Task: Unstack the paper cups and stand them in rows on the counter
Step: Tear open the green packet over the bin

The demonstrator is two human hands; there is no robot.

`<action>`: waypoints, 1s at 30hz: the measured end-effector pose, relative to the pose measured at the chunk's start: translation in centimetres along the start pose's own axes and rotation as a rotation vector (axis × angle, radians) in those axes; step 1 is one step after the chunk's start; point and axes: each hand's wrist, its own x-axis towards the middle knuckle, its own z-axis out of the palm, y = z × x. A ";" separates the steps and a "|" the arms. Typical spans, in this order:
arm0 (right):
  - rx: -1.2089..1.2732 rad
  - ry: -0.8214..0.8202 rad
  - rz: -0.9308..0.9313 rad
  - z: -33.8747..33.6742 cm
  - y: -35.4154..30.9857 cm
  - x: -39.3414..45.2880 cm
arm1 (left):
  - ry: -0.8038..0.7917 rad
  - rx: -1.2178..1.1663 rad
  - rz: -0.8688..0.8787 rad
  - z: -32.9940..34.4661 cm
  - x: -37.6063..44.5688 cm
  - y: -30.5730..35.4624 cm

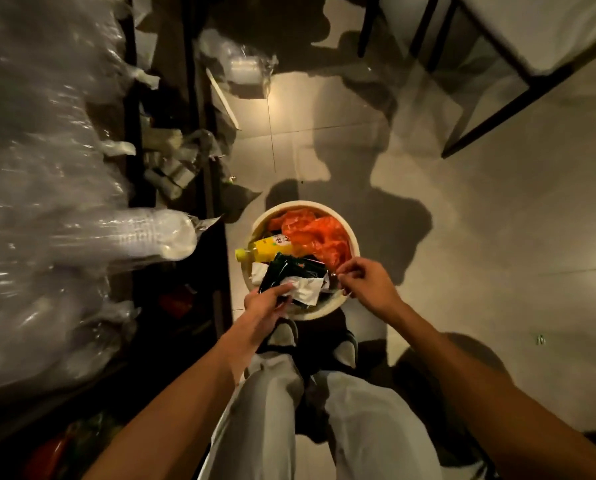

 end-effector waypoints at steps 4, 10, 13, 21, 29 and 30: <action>0.019 -0.016 0.015 1.6 0.9 1.0 | 0.093 0.016 0.022 0.6 1.5 -0.5; -0.024 -0.050 0.018 1.6 -3.2 -1.4 | 0.284 0.037 0.027 -0.8 -2.8 2.5; -0.047 -0.059 -0.027 0.5 -7.5 -3.8 | 0.065 -0.051 0.011 -1.2 -7.7 5.0; -0.023 0.011 -0.282 -3.8 -25.1 -15.9 | -0.187 -0.003 0.274 -4.2 -29.3 14.4; 0.169 -0.307 -0.473 -0.9 -41.2 -30.2 | -0.177 -0.030 0.724 -16.9 -47.5 18.6; 0.161 -0.342 -0.478 0.5 -42.4 -31.0 | -0.122 -0.054 0.738 -18.9 -48.6 18.7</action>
